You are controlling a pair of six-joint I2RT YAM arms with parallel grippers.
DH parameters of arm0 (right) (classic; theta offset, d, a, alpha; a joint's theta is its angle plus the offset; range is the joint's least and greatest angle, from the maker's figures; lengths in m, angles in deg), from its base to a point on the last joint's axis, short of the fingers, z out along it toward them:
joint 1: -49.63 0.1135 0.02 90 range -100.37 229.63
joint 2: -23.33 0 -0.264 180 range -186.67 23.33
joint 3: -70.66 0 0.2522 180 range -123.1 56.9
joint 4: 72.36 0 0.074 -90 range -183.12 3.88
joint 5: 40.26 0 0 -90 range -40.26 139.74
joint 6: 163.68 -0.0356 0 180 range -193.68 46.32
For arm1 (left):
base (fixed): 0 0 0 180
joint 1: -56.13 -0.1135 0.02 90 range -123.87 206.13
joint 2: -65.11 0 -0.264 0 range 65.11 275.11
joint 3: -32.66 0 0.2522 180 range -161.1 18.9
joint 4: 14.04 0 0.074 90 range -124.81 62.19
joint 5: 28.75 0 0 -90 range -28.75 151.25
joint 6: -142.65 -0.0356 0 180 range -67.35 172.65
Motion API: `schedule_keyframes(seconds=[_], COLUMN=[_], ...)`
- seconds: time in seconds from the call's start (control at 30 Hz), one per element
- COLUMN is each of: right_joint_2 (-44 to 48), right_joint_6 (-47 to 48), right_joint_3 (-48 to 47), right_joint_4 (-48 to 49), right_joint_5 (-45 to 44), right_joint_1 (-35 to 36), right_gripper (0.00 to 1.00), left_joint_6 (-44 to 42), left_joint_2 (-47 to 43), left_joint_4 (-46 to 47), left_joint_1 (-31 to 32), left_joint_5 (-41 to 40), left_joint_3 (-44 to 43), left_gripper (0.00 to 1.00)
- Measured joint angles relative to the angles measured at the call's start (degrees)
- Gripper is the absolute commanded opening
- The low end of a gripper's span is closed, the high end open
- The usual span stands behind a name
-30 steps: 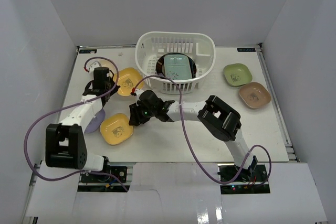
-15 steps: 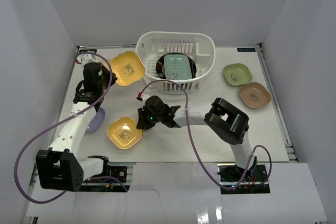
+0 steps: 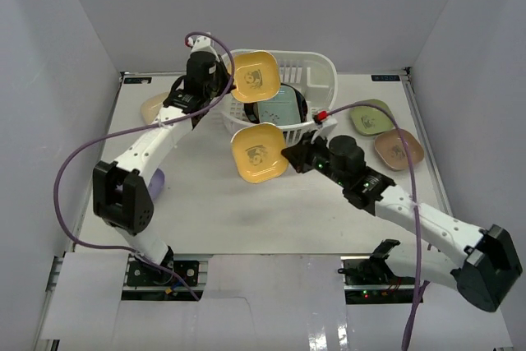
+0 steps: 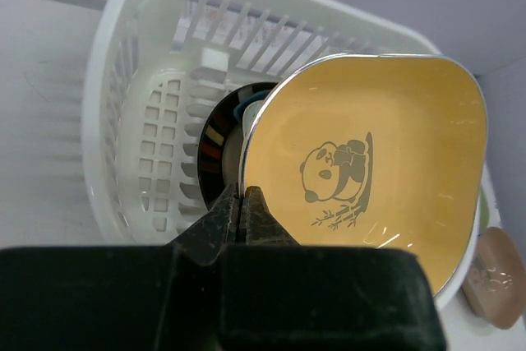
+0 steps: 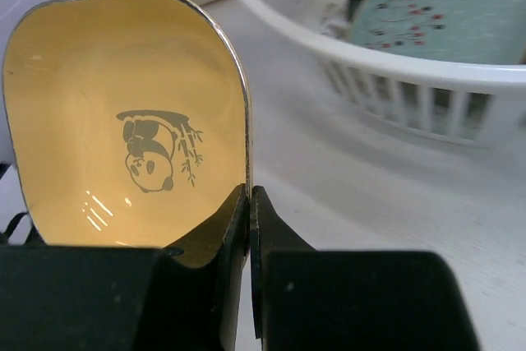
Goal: Place the plates into the plastic bin on the countertop
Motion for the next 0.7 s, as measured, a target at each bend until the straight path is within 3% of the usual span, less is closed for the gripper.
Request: schedule_keyframes(seconds=[0.27,0.53,0.63,0.7], right_joint_2=[12.85,11.63,8.79,6.73], right_joint_6=[1.7,1.86,1.81,1.77], right_joint_3=[3.69,1.4,-1.62,-4.09], right_joint_4=[-9.38,-12.0,-12.02,-11.85], right_joint_5=[-3.67,-2.38,-2.01,-1.99], right_joint_1=[-15.32,-24.17,-25.59,-26.14], right_gripper=[0.08,0.08,0.08,0.08], left_joint_6=[-3.32,-5.66,-6.23,-6.67], left_joint_2=[18.38,35.23,37.73,38.73], left_joint_4=[-3.26,-7.98,-9.77,-10.58], left_joint_1=[3.37,6.01,6.16,6.12], left_joint_5=[-0.5,-1.42,-2.49,-3.37], left_joint_3=[-14.91,-34.38,-35.01,-35.01], left_gripper=[0.0,0.01,0.14,0.3])
